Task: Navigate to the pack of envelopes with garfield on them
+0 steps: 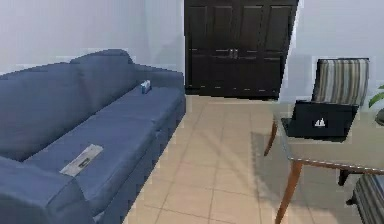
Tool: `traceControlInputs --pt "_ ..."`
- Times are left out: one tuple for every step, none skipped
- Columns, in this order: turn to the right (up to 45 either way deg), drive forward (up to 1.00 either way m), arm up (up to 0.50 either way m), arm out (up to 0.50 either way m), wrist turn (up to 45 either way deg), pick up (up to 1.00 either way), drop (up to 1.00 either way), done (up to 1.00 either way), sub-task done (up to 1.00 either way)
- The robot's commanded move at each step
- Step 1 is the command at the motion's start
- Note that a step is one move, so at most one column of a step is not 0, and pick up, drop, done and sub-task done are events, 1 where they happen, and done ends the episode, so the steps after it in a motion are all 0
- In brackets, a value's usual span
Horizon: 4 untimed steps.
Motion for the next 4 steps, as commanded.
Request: traceControlInputs --pt "0.0 0.85 0.00 0.00 0.0 0.00 0.00 0.00 0.00" --pt "9.0 0.00 0.00 0.00 0.0 0.00 0.00 0.00 0.00" --pt "0.0 1.00 0.00 0.00 0.0 0.00 0.00 0.00 0.00" --pt "3.0 0.00 0.00 0.00 0.0 0.00 0.00 0.00 0.00"
